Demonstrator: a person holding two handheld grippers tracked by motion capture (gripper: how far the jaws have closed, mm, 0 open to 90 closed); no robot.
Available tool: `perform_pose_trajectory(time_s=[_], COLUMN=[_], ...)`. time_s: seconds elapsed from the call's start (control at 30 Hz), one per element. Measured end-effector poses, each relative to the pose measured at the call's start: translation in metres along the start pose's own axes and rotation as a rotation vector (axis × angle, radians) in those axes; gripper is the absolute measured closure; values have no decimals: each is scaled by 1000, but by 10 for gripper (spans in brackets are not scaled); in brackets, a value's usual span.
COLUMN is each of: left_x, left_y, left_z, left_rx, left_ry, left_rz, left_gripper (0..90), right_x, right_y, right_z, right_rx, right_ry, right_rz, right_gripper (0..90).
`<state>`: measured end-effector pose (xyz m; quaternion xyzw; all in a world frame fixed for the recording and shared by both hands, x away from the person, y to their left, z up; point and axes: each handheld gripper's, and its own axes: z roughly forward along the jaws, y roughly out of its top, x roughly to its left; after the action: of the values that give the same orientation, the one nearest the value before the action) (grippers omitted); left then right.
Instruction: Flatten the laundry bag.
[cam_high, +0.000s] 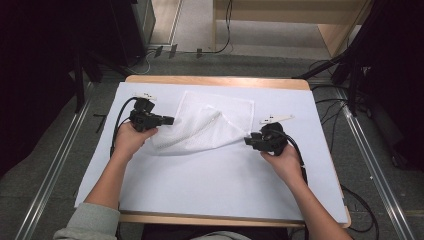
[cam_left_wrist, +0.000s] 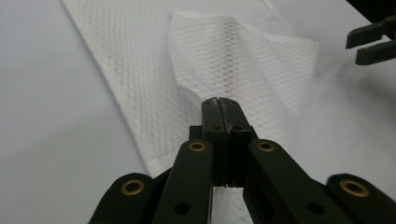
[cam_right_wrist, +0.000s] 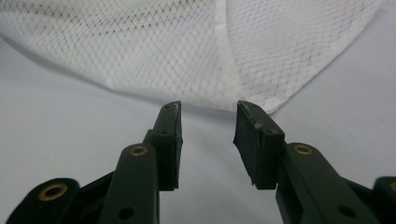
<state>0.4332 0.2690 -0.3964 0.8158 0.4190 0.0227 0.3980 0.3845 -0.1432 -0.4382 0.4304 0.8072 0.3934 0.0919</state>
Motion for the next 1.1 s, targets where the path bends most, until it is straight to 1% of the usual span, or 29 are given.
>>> perform_pose_trajectory(time_s=[0.03,0.1,0.13,0.17,0.23,0.27,0.33,0.37,0.4,0.43,0.47,0.5,0.53,0.57,0.6,0.63,0.67,0.7,0.73,0.77,0.8,0.83,0.9,0.93,1.03,1.07,1.1], left_x=[-3,-7,-13,-13,-21,-21,-27,-30,-35,-35,-39,-43,-43,-46,-46,-48,-49,-50,-50,-50,-50,-49,-49,-49,-49,-49,-49], left_y=[1,2,2,2,0,0,-3,-5,-8,-8,-10,-13,-13,-16,-16,-17,-18,-19,-19,-20,-20,-21,-23,-23,-25,-26,-27], left_z=[0,-1,-1,-1,-3,-3,-4,-5,-8,-8,-10,-11,-11,-12,-12,-12,-12,-13,-13,-13,-13,-14,-16,-16,-17,-17,-16], left_rx=[0,-1,-7,-7,-8,-8,-10,-11,-14,-14,-17,-12,-12,-8,-8,-4,-9,-7,-7,-12,-12,-11,-25,-31,-27,-25,-27], left_ry=[-7,-19,-34,-34,-33,-33,-44,-43,-49,-49,-55,-55,-55,-54,-54,-47,-52,-41,-41,-46,-44,-39,-39,-45,-39,-36,-41], left_rz=[13,19,29,29,44,44,53,62,68,68,69,80,80,84,84,86,83,88,88,84,79,83,70,63,61,59,56], left_gripper=[900,900,900,900,900,900,900,900,900,900,900,900,900,900,900,900,900,900,900,900,900,900,900,900,900,900,900], right_x=[0,-1,-1,-1,-1,-1,-1,-2,-3,-3,-5,-6,-8,-9,-11,-11,-13,-17,-17,-20,-22,-24,-29,-31,-39,-41,-42], right_y=[0,0,0,0,0,0,0,0,1,1,1,2,2,3,4,4,5,8,8,14,16,19,24,27,31,32,32], right_z=[-1,-3,-4,-4,-7,-7,-8,-8,-8,-8,-5,-4,-2,1,4,4,7,13,13,18,20,23,31,35,49,54,58], right_rx=[-2,-5,-4,-4,-10,-12,-13,-15,-18,-18,-18,-19,-19,-17,-12,-12,-9,-11,-11,-22,-16,-14,-15,-6,20,28,31], right_ry=[2,-3,-4,-4,-9,-7,-9,-11,-16,-16,-23,-22,-22,-22,-18,-18,-11,2,2,-17,-19,-28,-47,-55,-63,-58,-50], right_rz=[6,1,8,8,11,10,11,9,14,14,17,17,19,21,34,34,45,77,77,70,67,71,69,74,87,99,113], right_gripper=[632,632,633,633,638,639,639,638,640,640,681,704,713,717,724,724,742,774,774,798,801,809,841,847,885,890,900])
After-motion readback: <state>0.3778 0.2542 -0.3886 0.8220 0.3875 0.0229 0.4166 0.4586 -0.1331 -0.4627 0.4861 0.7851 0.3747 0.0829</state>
